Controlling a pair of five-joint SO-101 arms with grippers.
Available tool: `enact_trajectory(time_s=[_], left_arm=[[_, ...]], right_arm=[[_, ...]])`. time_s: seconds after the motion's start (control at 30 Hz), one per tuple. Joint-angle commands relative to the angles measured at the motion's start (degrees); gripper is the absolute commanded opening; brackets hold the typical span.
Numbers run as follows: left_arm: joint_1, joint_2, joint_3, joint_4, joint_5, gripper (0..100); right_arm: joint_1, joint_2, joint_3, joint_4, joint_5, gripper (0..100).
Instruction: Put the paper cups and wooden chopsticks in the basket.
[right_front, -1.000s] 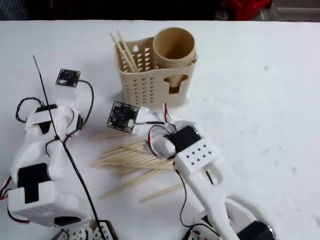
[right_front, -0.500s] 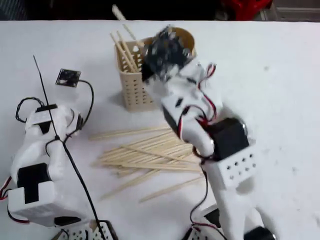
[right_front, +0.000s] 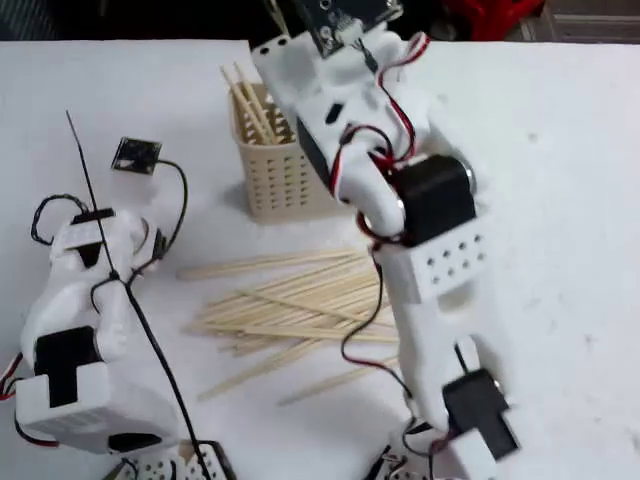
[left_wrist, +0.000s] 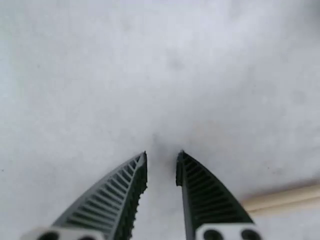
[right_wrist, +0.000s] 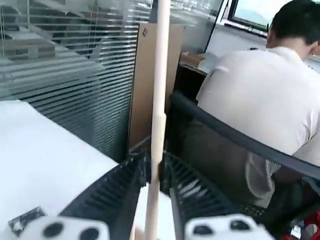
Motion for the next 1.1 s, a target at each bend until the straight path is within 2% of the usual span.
enact_trajectory(time_s=[0.0, 0.13, 0.33, 0.67, 0.8, 0.93, 1.07], left_arm=[[-0.75, -0.22, -1.23, 0.09, -0.53, 12], [-0.75, -0.22, -1.23, 0.0, -0.53, 12], [-0.75, -0.22, -1.23, 0.0, -0.53, 12], [-0.75, -0.22, -1.23, 0.0, -0.53, 12], [-0.75, -0.22, -1.23, 0.0, -0.53, 12], [-0.75, -0.22, -1.23, 0.0, -0.44, 12], [-0.75, -0.22, -1.23, 0.0, -0.44, 12]], right_arm=[[0.22, 3.12, -8.0, -1.71, -0.7, 1.5], [0.22, 7.96, -12.57, -1.71, -0.88, 1.5], [0.22, 13.23, -14.42, -5.58, -6.51, 1.6], [-1.1, 18.59, -13.98, -11.74, -6.15, 1.6], [-1.01, 21.67, -13.98, -12.35, -2.73, 1.6], [-0.66, 23.52, -13.98, -14.46, -2.64, 1.6], [-0.75, 25.01, -13.8, -12.35, -2.81, 1.6]])
